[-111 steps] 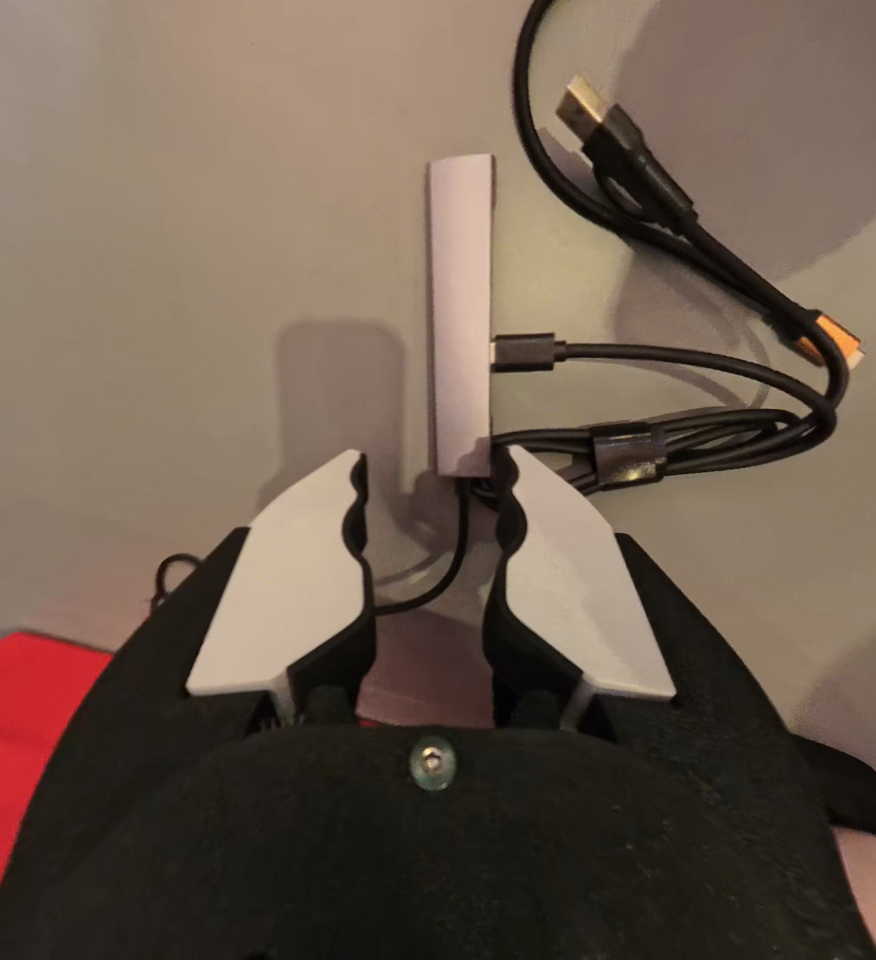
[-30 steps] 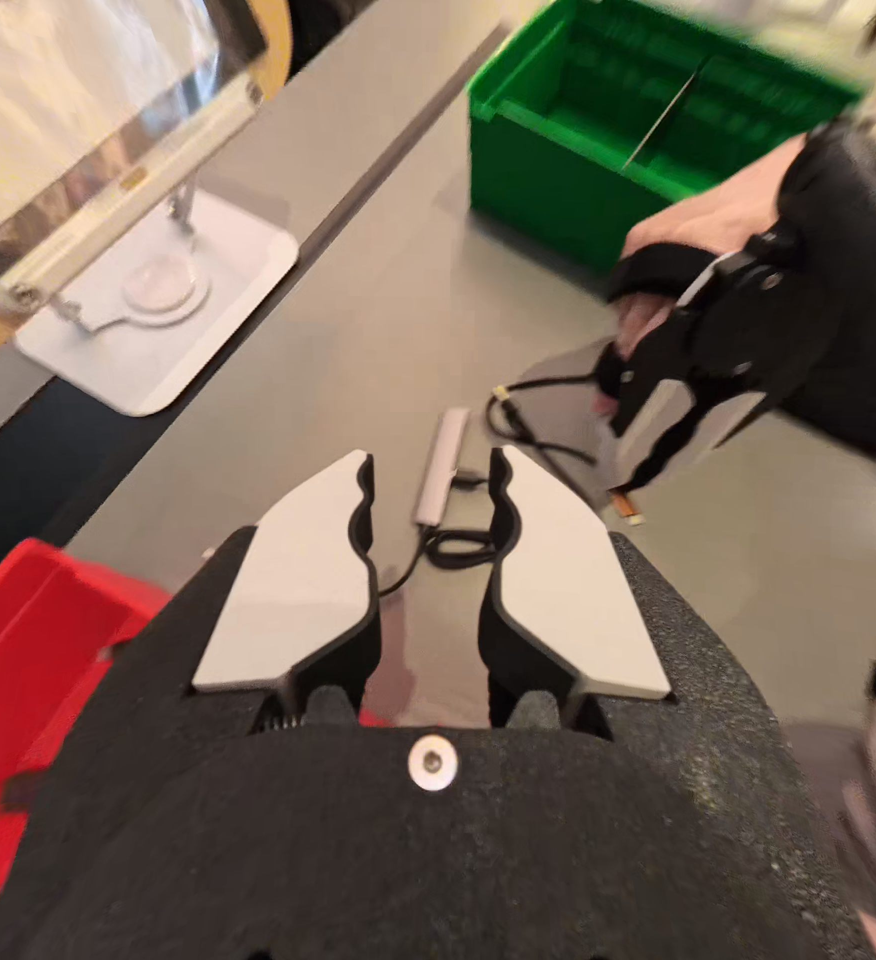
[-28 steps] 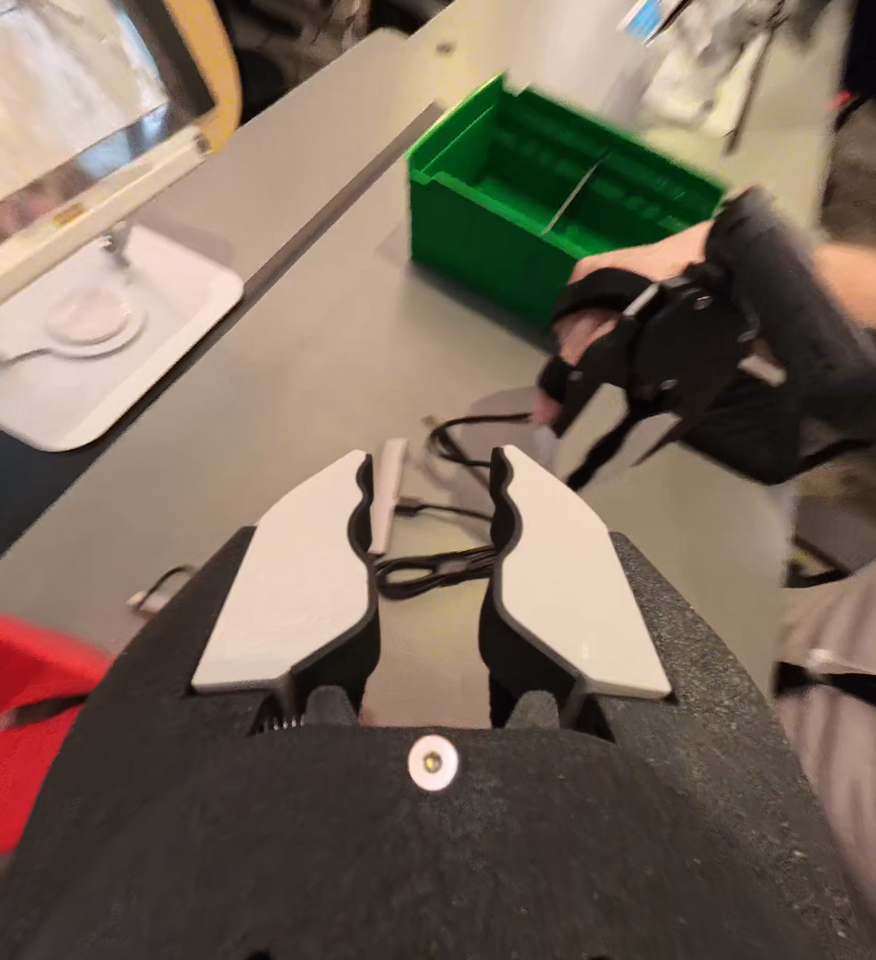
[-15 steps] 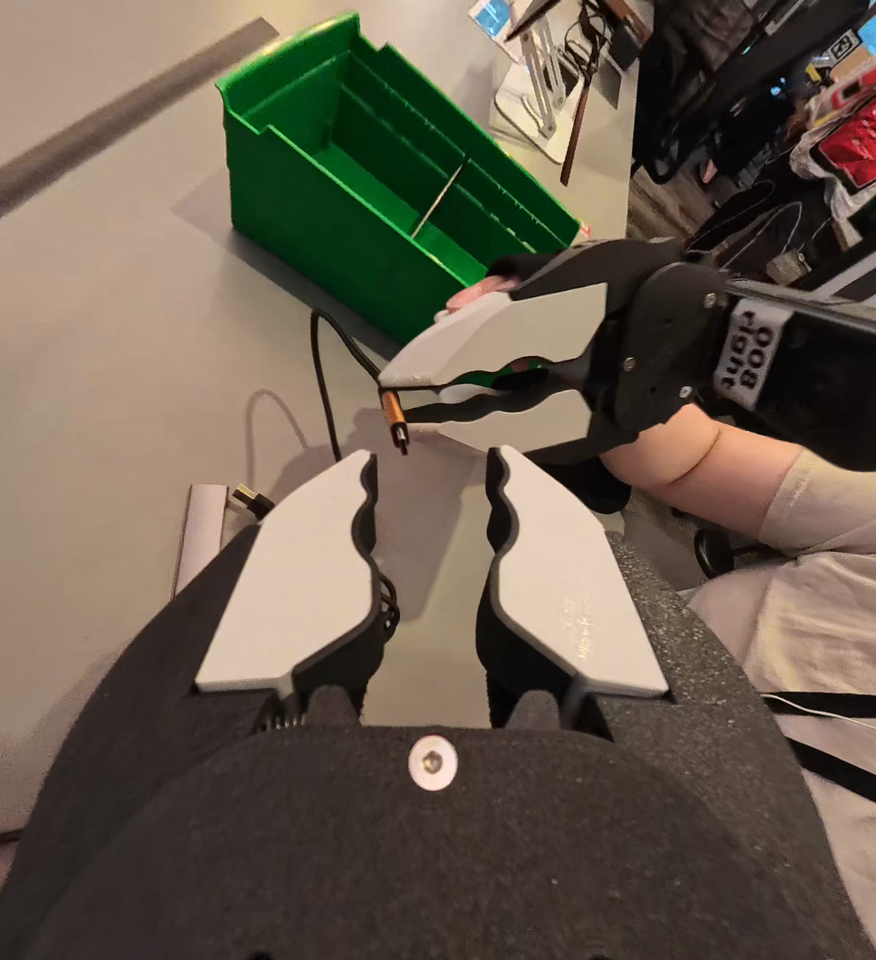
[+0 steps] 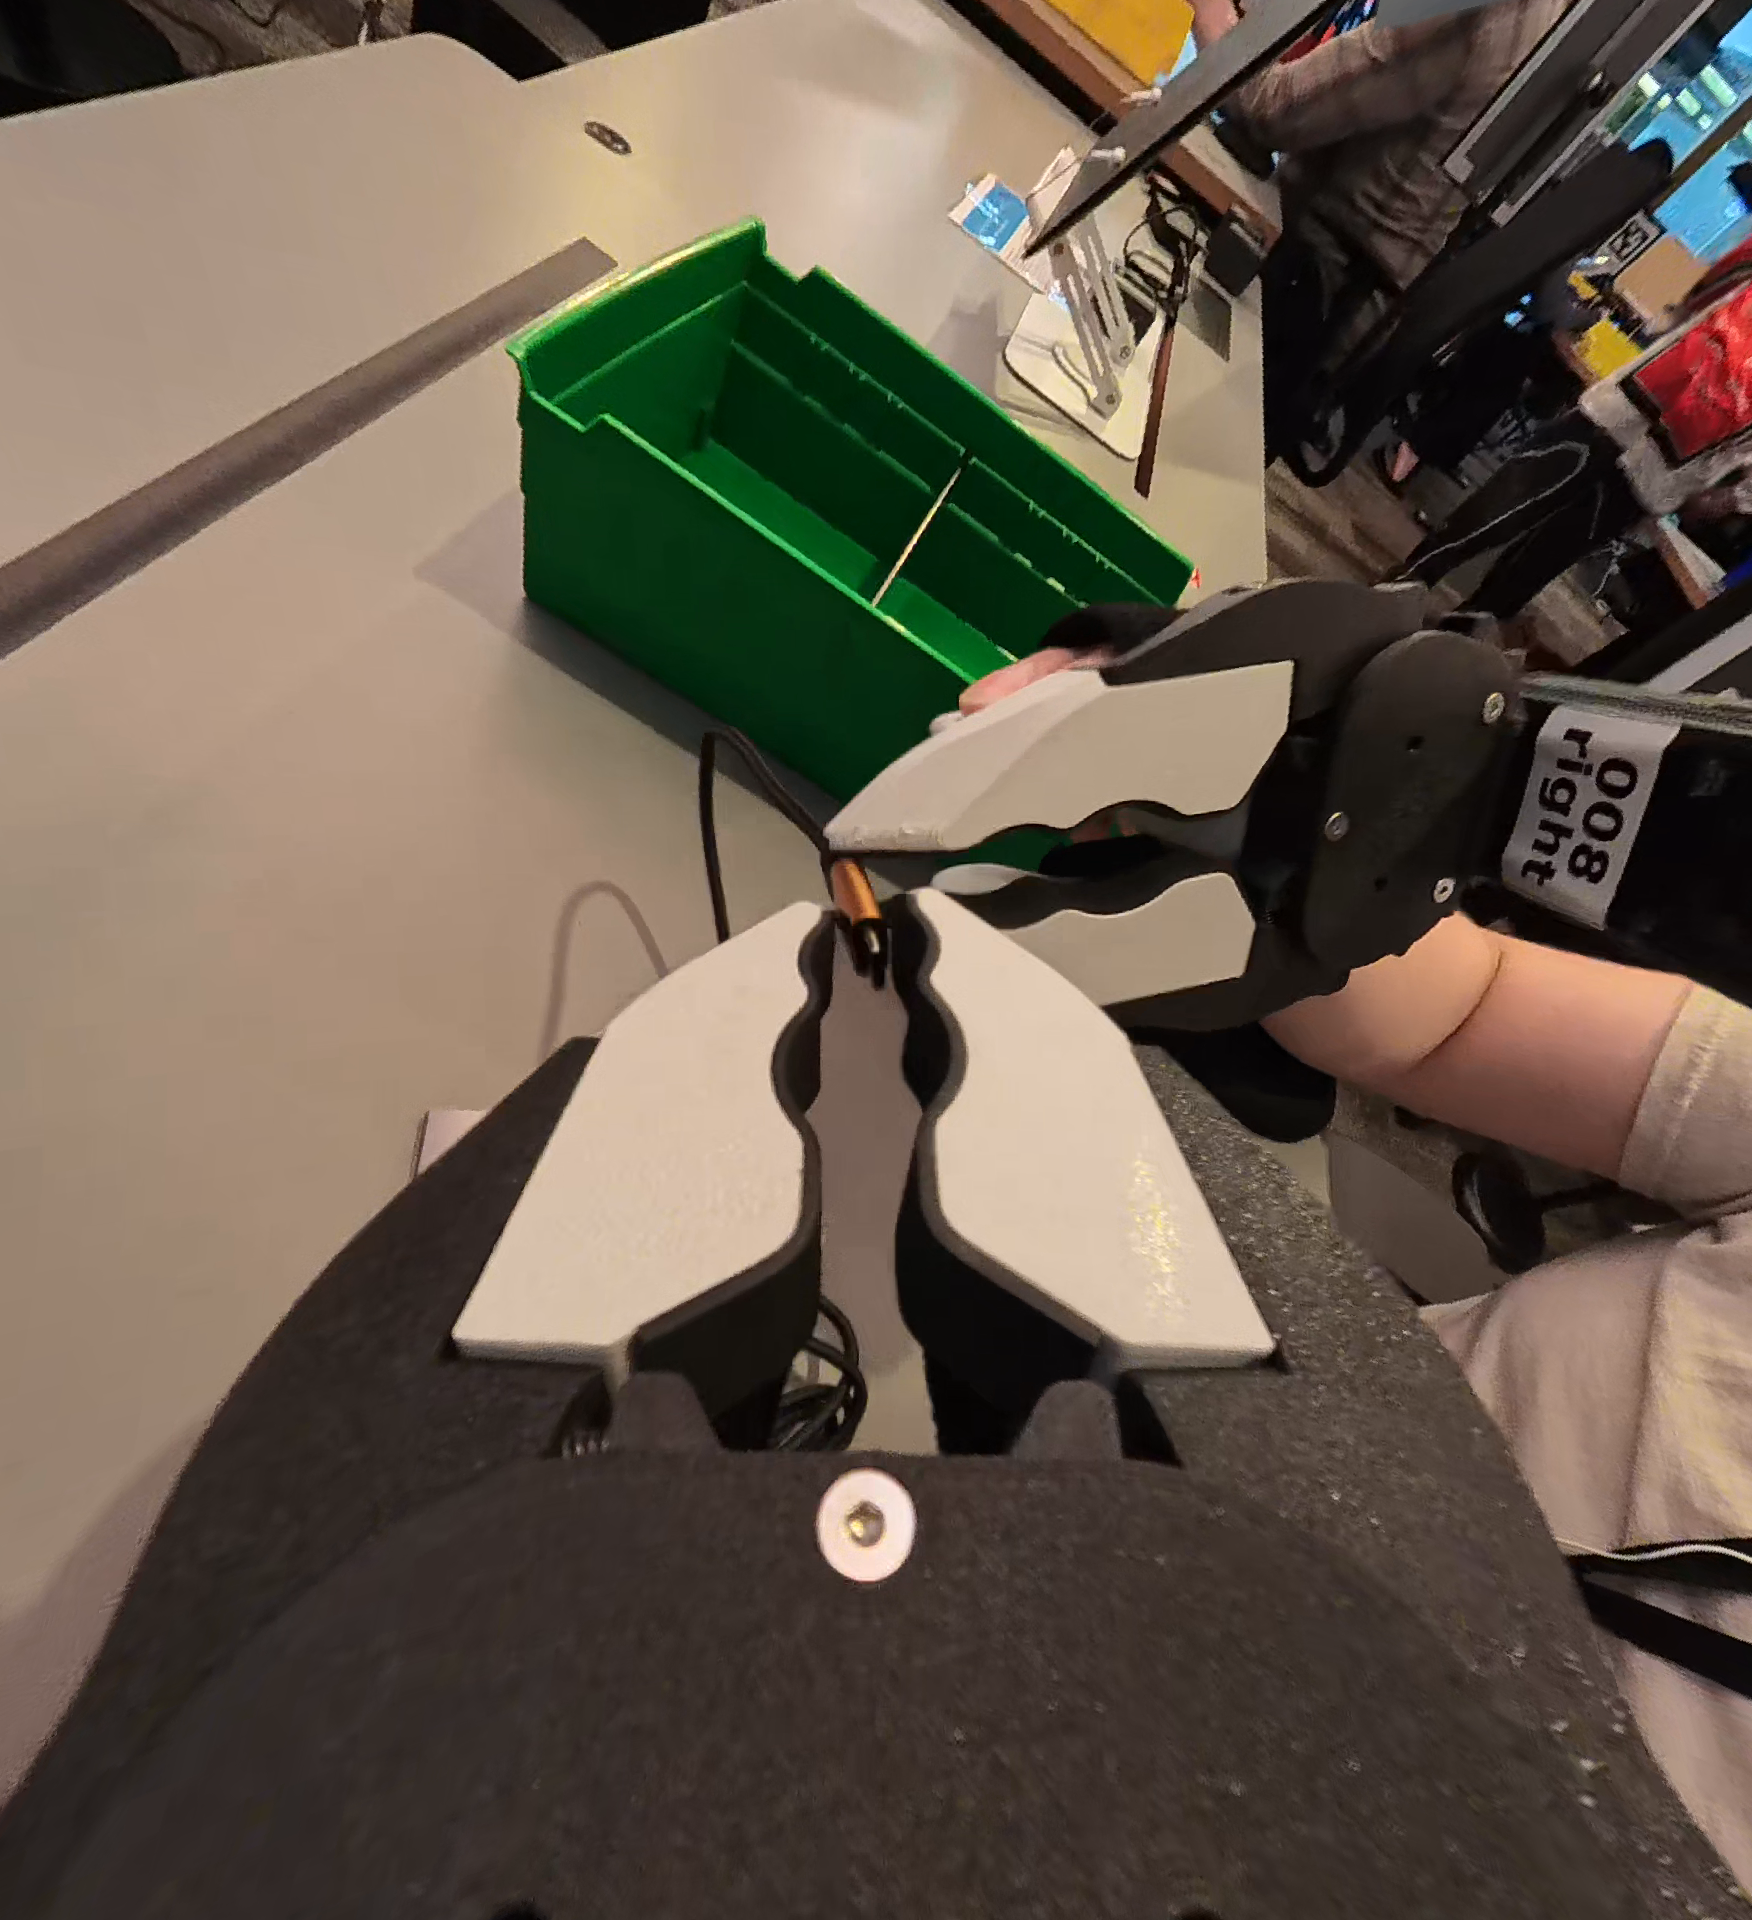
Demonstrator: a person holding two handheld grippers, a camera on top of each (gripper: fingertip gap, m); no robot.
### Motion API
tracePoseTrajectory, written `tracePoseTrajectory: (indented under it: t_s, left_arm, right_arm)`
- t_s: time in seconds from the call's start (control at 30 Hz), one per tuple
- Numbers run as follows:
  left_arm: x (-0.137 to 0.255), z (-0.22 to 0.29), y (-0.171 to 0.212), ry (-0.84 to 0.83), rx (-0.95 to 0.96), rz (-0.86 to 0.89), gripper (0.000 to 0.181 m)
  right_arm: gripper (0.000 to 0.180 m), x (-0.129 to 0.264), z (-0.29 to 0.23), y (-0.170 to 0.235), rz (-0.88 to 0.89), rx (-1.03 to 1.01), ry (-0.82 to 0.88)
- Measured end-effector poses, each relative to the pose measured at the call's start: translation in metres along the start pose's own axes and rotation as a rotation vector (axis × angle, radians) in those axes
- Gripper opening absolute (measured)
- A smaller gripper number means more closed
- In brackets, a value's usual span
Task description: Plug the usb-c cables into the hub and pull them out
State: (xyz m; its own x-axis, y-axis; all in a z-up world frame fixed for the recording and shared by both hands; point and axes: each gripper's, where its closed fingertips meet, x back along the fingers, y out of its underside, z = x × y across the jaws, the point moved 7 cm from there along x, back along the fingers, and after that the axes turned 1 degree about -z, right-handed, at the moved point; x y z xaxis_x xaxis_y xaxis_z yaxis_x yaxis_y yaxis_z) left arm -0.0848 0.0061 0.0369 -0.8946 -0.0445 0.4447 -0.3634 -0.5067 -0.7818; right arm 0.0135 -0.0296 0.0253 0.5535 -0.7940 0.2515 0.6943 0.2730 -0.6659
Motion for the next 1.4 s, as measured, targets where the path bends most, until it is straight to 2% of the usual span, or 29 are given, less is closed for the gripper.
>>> tracePoseTrajectory:
  t_s: [0.1,0.2,0.3,0.4,0.43,0.53,0.6,0.7,0.83,0.87,0.97,1.03,1.2,1.4]
  left_arm:
    - [-0.002,-0.001,-0.001,0.02,0.018,0.017,0.007]
    - [-0.001,-0.002,0.002,-0.024,-0.045,-0.028,0.006]
    - [0.008,0.003,0.002,-0.017,-0.088,-0.068,0.006]
    - [0.027,0.012,0.001,0.044,-0.106,-0.059,0.006]
    - [0.034,0.017,-0.001,0.086,-0.106,-0.042,0.006]
    - [0.053,0.038,-0.004,0.24,-0.12,0.0,0.006]
    - [0.062,0.056,-0.006,0.334,-0.168,0.02,0.006]
    - [0.071,0.082,-0.01,0.46,-0.22,0.061,0.006]
    - [0.077,0.1,-0.016,0.57,-0.234,0.117,0.006]
    - [0.078,0.099,-0.017,0.564,-0.223,0.128,0.006]
    - [0.081,0.09,-0.021,0.523,-0.177,0.169,0.005]
    - [0.084,0.082,-0.021,0.521,-0.131,0.184,0.005]
    - [0.077,0.072,-0.018,0.544,-0.034,0.146,0.006]
    - [0.07,0.072,-0.015,0.529,-0.025,0.104,0.006]
  right_arm:
    - [0.012,-0.001,-0.003,-0.003,0.009,0.003,0.013]
    - [0.012,-0.002,-0.006,-0.003,-0.002,0.033,0.008]
    - [0.016,0.009,-0.009,-0.009,0.055,0.094,-0.091]
    - [0.028,0.045,-0.005,-0.038,0.238,0.137,-0.276]
    - [0.03,0.061,0.004,-0.05,0.339,0.127,-0.28]
    - [0.025,0.1,0.052,-0.073,0.663,0.004,-0.158]
    - [0.023,0.106,0.085,-0.065,0.765,-0.105,-0.055]
    - [0.023,0.079,0.098,-0.042,0.737,-0.193,-0.036]
    - [0.024,0.026,0.037,-0.035,0.614,0.018,-0.224]
    - [0.024,0.022,0.028,-0.041,0.622,0.055,-0.211]
    - [0.026,0.036,0.018,-0.068,0.803,0.044,-0.169]
    - [0.032,0.047,0.018,-0.078,0.829,0.078,-0.116]
    - [0.021,0.06,0.015,-0.083,0.779,0.203,-0.111]
    - [0.013,0.062,0.018,-0.077,0.695,0.238,-0.147]
